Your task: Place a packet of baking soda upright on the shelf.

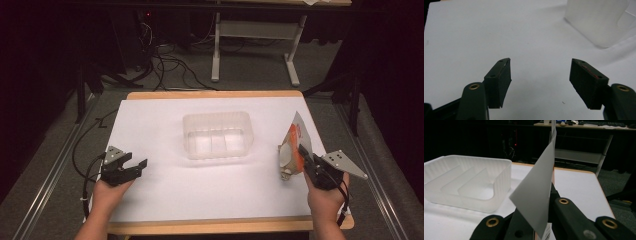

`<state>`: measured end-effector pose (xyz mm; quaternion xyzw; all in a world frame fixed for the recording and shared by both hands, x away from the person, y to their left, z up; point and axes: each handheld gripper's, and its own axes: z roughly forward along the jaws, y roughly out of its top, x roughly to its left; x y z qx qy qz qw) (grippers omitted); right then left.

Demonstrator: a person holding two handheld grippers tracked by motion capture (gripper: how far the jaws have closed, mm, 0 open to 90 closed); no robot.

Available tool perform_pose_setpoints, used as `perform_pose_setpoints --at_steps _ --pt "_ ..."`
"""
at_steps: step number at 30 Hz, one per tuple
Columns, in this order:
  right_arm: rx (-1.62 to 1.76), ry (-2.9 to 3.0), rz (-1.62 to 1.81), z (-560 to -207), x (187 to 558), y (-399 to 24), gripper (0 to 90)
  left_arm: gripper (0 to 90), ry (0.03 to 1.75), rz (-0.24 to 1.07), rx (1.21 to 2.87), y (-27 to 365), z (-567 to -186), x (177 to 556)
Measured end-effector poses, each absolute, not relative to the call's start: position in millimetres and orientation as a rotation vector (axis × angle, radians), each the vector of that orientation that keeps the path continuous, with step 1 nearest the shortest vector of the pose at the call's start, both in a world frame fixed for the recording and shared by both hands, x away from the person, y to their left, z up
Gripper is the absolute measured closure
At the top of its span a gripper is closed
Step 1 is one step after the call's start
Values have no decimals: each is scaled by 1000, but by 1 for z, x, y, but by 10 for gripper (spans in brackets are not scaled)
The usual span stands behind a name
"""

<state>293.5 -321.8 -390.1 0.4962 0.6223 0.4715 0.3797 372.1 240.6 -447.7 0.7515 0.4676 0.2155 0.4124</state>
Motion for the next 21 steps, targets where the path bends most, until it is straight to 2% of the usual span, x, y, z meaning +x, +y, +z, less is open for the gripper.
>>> perform_pose_setpoints --at_steps 21 --pt "1168 1532 1290 -356 285 -312 900 340 1173 552 1894 240 -447 370"
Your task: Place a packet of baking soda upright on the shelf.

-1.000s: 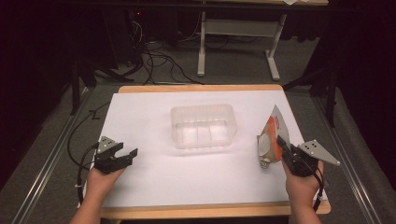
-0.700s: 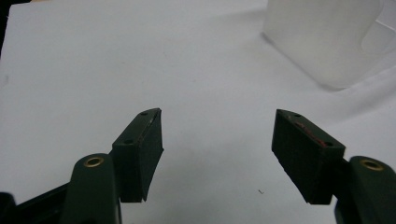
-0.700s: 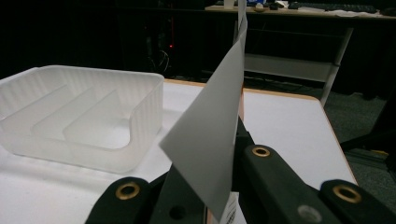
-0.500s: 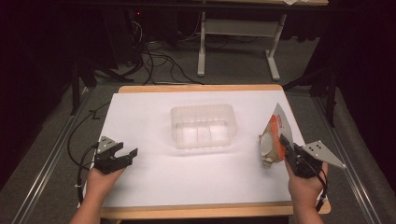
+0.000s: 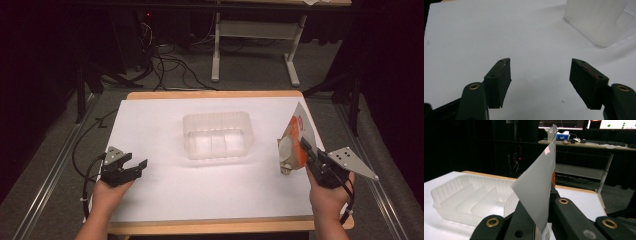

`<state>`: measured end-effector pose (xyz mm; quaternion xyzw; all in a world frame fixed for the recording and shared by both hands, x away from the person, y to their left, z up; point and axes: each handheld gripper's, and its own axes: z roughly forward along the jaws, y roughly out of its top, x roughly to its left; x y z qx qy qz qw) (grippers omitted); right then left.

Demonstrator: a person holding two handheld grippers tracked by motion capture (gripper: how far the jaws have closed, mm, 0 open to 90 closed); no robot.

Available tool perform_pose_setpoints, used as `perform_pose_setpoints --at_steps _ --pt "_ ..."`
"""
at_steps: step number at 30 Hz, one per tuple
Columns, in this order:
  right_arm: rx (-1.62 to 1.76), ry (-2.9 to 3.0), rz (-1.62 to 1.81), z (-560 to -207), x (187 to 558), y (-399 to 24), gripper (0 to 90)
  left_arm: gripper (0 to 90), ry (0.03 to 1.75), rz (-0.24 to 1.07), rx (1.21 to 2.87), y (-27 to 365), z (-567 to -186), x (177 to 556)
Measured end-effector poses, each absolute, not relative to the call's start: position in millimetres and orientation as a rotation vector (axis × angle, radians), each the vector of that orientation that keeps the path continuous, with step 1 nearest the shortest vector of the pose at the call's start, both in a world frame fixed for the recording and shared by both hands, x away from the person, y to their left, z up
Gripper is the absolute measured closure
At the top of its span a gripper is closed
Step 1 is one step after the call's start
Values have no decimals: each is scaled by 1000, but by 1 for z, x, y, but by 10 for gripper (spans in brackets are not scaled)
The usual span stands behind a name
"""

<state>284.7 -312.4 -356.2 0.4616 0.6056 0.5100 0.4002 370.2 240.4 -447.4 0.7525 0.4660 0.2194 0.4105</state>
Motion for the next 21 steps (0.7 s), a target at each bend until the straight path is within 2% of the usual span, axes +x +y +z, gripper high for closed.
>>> perform_pose_setpoints --at_steps 21 --pt "1060 1562 1371 -309 306 -272 900 340 1172 548 1884 242 -447 371"
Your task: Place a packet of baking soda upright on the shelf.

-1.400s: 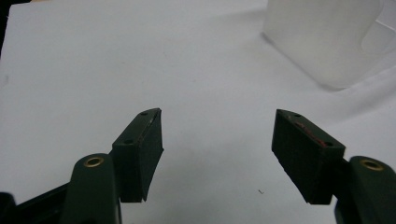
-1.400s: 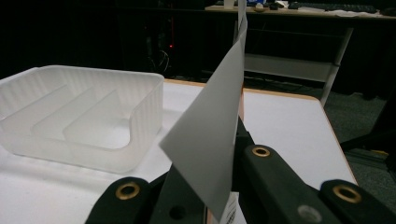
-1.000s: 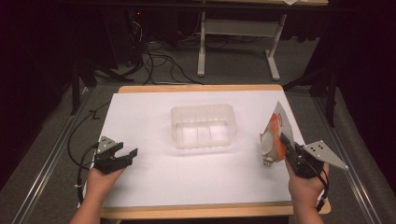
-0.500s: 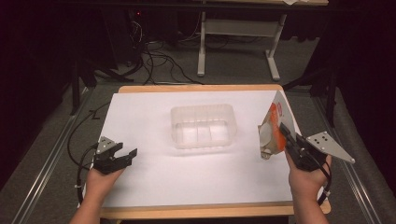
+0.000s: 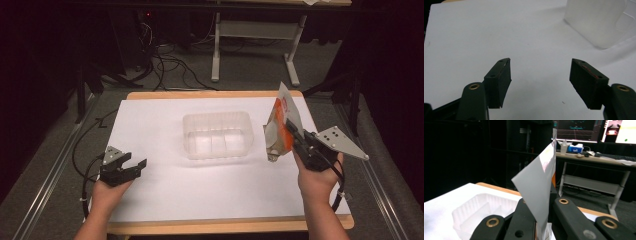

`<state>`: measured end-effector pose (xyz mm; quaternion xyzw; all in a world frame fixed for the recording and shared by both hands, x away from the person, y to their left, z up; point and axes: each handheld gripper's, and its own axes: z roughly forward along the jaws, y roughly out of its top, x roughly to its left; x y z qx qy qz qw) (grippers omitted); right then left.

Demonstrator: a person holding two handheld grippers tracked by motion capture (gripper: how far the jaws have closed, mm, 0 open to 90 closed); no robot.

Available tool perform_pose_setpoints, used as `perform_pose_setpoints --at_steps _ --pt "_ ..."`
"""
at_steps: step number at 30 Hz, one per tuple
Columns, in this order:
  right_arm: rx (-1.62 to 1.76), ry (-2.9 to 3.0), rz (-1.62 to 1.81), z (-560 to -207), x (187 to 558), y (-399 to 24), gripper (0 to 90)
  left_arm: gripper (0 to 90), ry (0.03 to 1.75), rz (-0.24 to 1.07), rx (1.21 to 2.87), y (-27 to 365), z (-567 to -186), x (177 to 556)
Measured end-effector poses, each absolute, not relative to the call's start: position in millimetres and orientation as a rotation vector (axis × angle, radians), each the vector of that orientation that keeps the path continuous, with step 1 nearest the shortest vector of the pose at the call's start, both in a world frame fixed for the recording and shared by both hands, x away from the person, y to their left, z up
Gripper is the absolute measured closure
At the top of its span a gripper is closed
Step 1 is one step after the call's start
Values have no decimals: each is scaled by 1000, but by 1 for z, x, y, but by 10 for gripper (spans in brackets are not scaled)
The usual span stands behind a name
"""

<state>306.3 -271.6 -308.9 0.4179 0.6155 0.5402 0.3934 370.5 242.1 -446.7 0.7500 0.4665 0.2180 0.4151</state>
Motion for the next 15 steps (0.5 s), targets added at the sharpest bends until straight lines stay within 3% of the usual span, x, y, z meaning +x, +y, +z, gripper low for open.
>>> perform_pose_setpoints --at_steps 15 --pt "984 1638 1426 -302 327 -215 900 340 1167 543 1877 242 -446 370"
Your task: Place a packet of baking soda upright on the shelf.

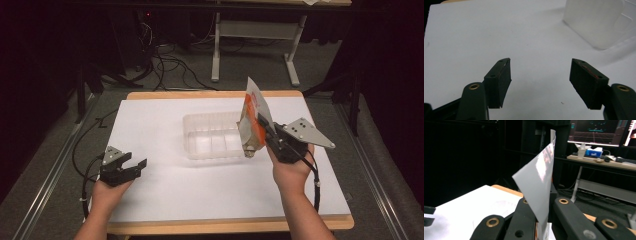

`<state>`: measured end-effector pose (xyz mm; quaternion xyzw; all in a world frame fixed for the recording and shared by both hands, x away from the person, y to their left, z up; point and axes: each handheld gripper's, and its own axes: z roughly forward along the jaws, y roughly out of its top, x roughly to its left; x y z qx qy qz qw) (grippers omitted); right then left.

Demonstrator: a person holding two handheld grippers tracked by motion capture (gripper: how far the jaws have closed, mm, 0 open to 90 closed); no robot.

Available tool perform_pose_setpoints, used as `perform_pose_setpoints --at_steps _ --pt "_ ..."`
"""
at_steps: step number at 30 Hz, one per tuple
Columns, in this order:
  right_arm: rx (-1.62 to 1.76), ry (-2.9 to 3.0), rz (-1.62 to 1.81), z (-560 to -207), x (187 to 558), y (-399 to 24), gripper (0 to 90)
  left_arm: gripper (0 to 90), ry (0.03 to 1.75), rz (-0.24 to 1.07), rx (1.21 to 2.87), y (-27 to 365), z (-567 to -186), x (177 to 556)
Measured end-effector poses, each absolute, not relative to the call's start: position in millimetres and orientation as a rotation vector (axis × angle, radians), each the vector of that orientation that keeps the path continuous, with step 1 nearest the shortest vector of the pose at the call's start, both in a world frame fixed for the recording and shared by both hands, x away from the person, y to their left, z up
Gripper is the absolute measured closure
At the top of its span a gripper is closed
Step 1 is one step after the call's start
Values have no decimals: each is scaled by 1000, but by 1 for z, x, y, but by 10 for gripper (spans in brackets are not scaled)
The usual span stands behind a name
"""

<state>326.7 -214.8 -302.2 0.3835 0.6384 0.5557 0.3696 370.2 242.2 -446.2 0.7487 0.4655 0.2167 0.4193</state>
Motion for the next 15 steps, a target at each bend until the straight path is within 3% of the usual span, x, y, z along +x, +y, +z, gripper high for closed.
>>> perform_pose_setpoints --at_steps 15 --pt "944 1697 1471 -311 356 -166 900 340 1155 536 1879 240 -446 370"
